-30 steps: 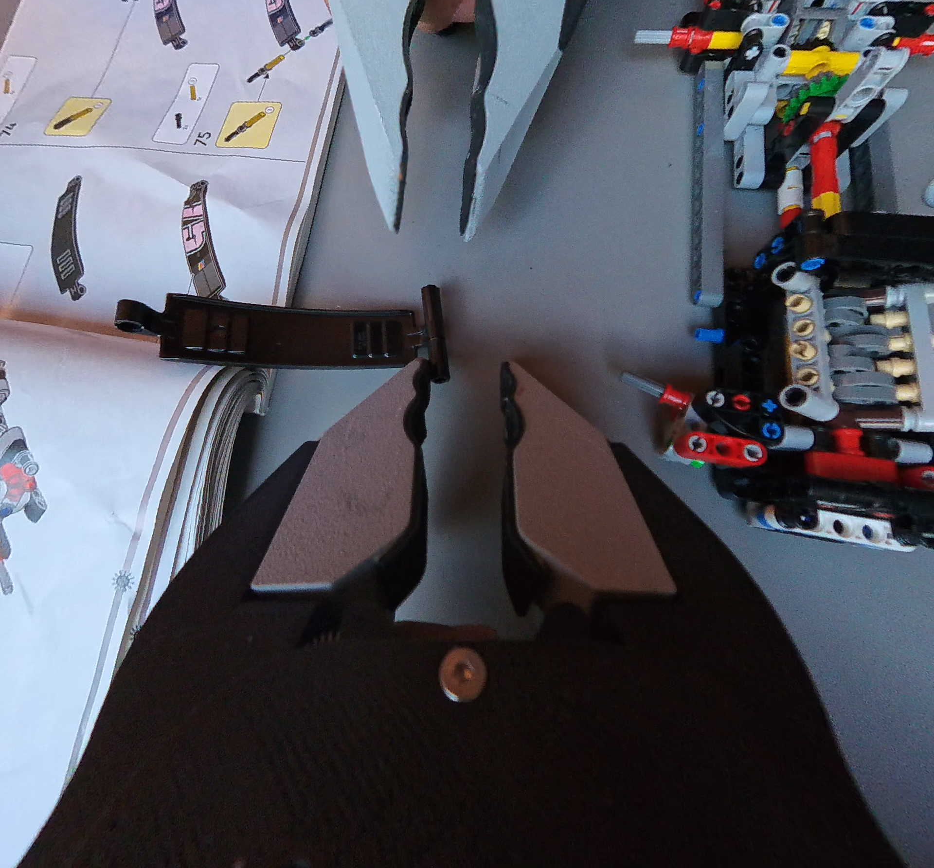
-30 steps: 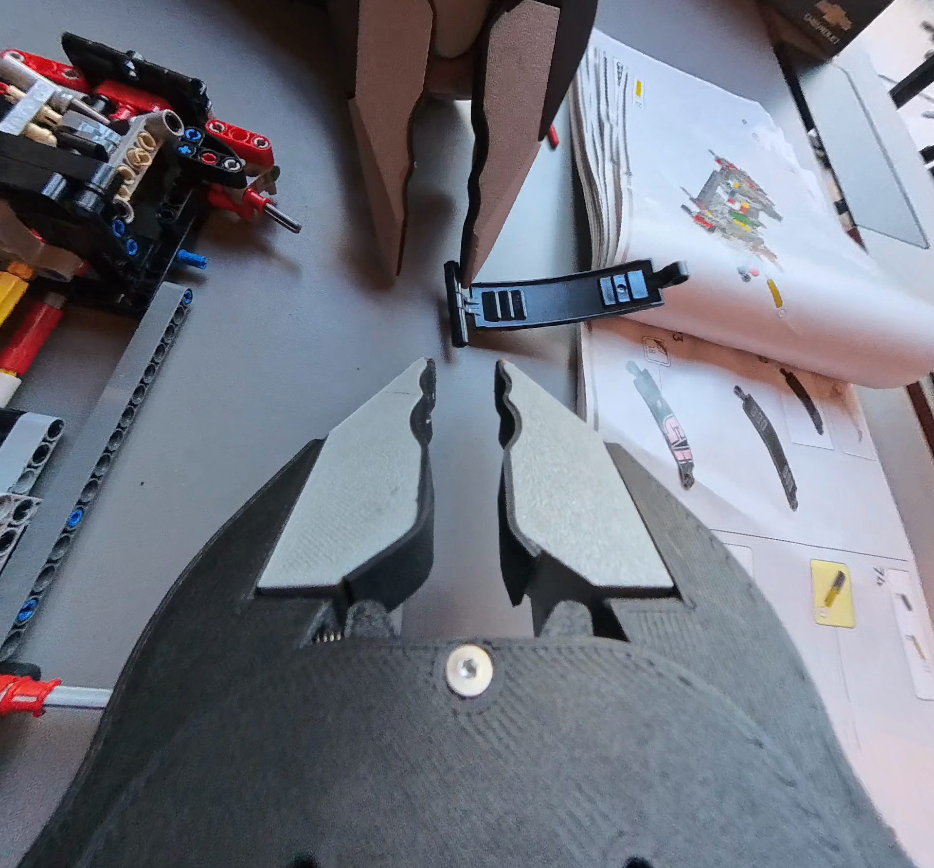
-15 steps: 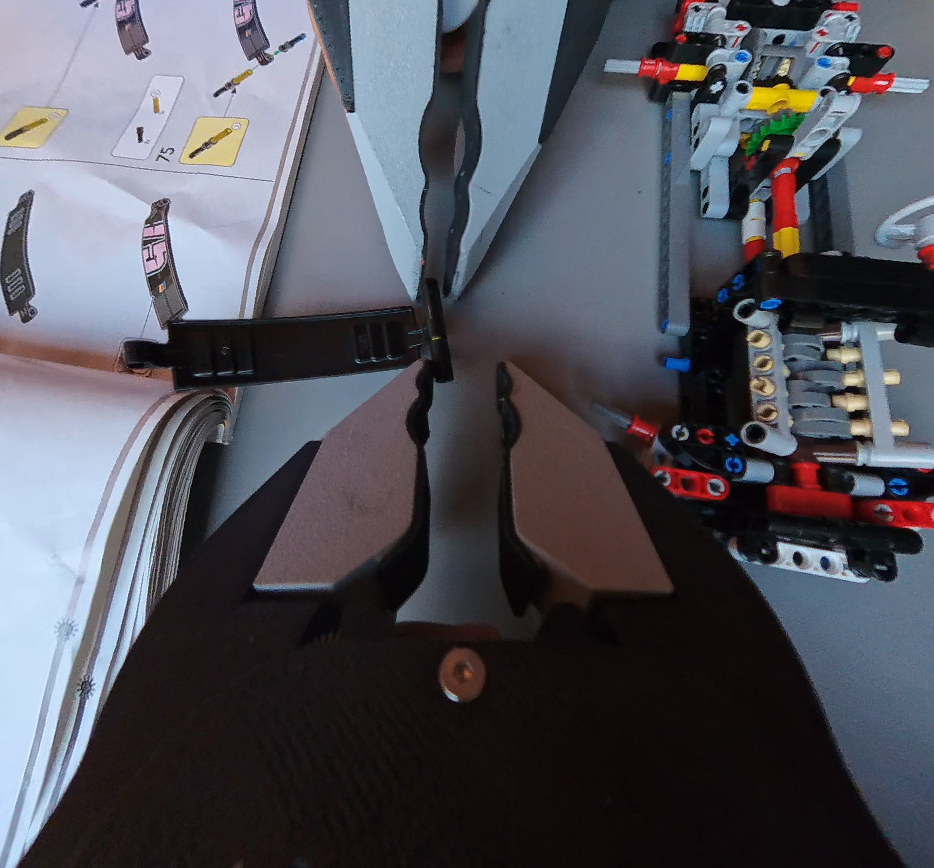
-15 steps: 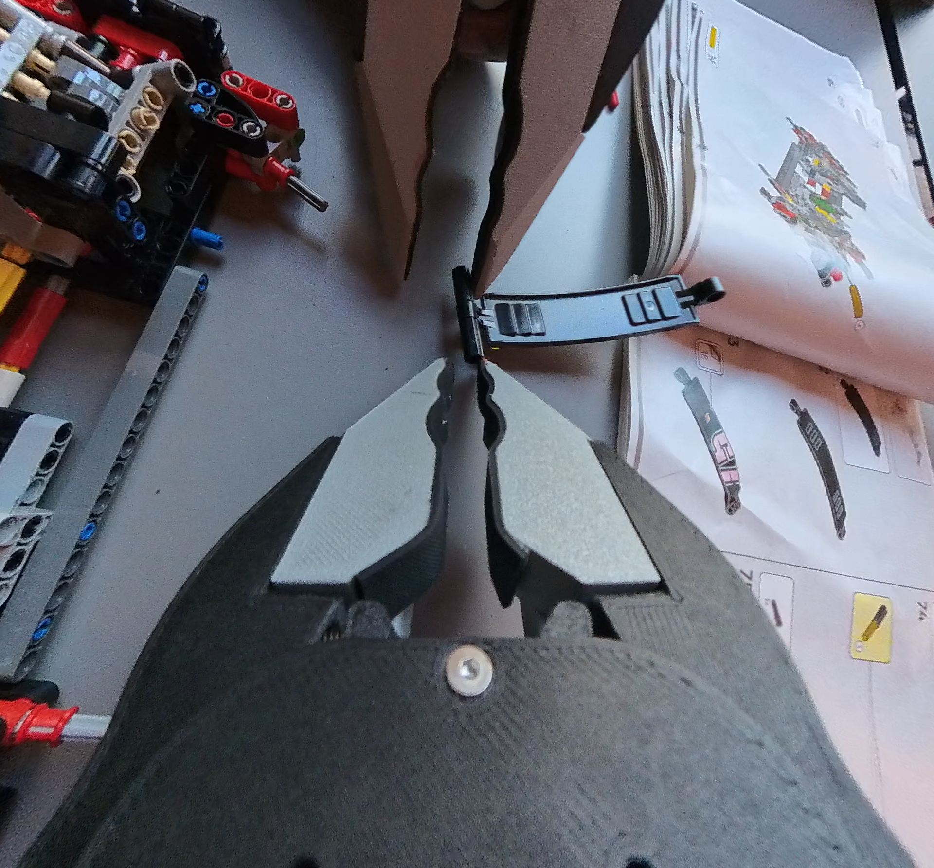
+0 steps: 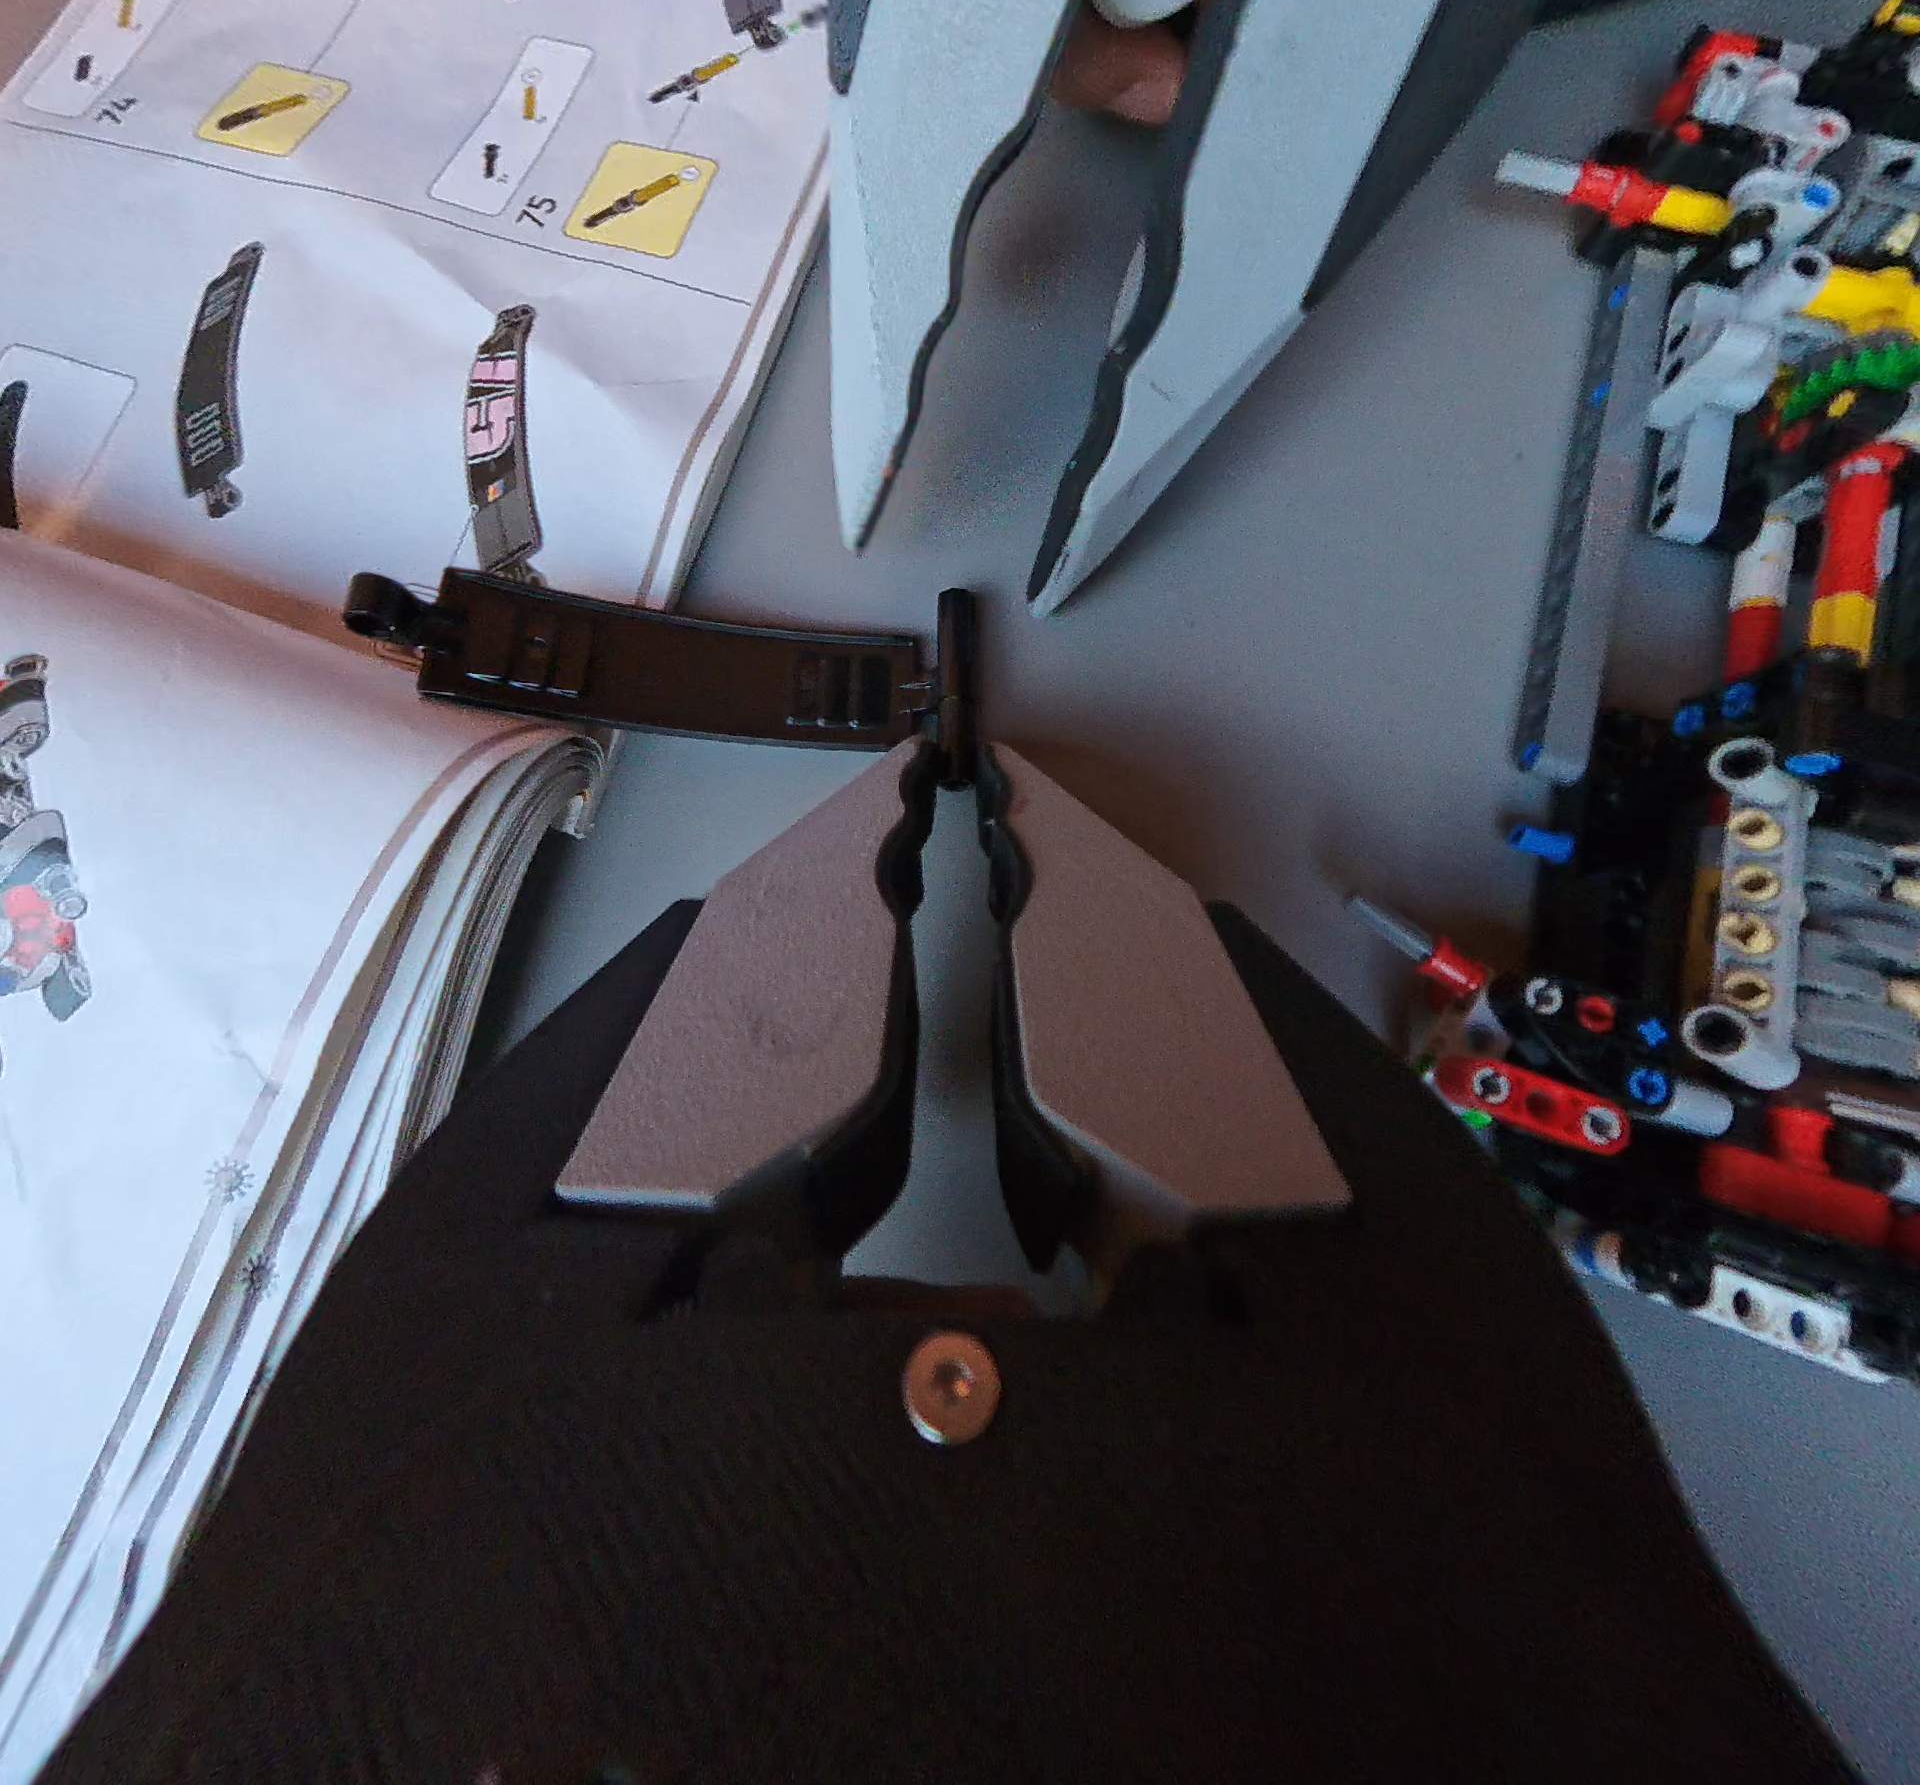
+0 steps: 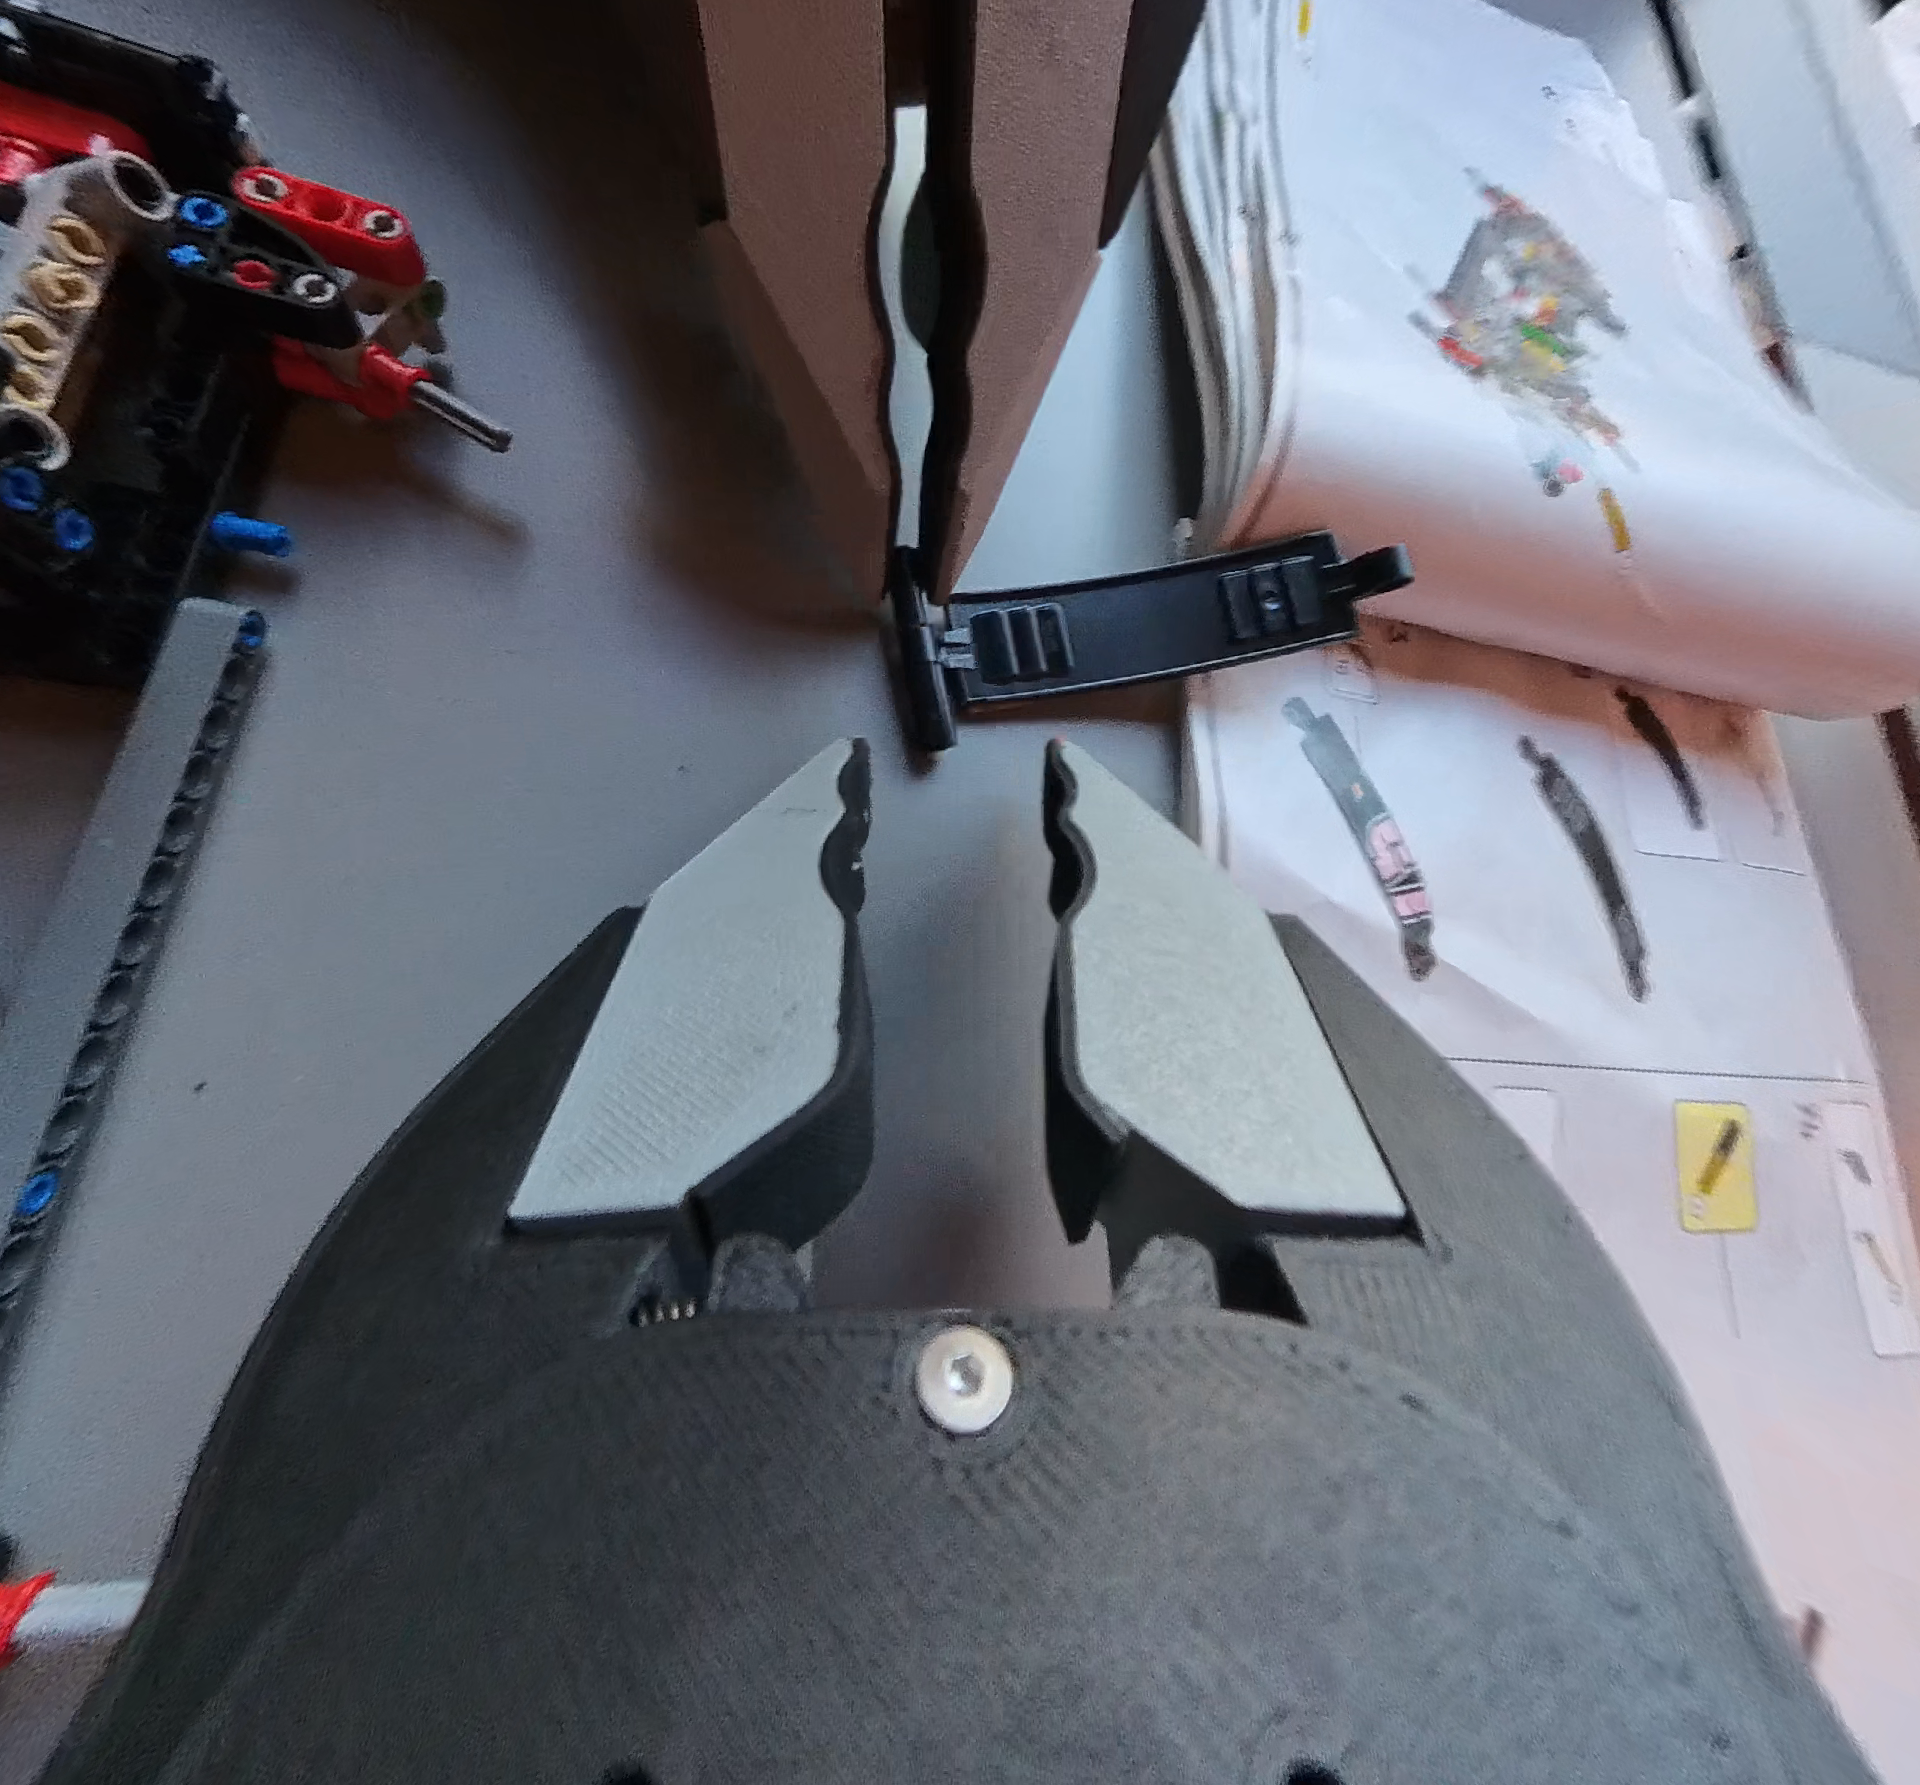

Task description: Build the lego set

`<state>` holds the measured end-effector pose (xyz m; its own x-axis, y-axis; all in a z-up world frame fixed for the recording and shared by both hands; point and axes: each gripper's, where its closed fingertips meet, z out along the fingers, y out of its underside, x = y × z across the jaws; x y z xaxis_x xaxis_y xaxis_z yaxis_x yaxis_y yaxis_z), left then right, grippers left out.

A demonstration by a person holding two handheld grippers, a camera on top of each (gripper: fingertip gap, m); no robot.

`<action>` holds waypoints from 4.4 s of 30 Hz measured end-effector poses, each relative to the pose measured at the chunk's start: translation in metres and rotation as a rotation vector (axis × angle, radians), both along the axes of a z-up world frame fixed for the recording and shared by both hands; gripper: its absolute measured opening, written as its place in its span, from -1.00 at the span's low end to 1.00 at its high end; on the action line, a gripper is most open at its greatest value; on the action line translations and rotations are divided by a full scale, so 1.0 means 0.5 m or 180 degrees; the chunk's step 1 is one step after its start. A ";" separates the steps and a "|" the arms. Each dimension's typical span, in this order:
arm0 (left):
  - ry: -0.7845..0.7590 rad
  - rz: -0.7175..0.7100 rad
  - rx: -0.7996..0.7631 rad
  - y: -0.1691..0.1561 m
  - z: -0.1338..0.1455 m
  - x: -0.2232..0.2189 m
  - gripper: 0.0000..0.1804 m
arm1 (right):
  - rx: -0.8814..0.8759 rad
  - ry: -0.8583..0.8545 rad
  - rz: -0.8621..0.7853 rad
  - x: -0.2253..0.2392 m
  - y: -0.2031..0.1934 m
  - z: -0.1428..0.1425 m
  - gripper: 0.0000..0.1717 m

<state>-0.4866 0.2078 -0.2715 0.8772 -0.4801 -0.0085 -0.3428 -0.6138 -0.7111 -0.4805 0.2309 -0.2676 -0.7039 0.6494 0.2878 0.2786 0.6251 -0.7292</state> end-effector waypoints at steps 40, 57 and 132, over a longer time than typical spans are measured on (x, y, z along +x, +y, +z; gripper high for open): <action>-0.1489 -0.0263 0.0559 0.004 0.129 0.052 -0.82 | -0.2046 0.0612 0.0269 0.018 -0.057 0.182 -1.00; -0.2368 -0.0413 -0.0086 -0.029 0.134 0.082 -1.00 | -0.2418 0.0354 0.0304 0.016 -0.027 0.183 -0.62; -0.4053 -0.2173 0.0087 -0.081 0.296 0.181 -0.99 | -0.3610 0.0222 0.1907 0.136 -0.142 0.329 -0.51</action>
<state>-0.3961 0.1671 -0.1237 -0.1003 -0.8130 0.5735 0.3054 -0.5738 -0.7599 -0.4124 0.1601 -0.1031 -0.9754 0.1432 -0.1674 0.1108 -0.3379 -0.9346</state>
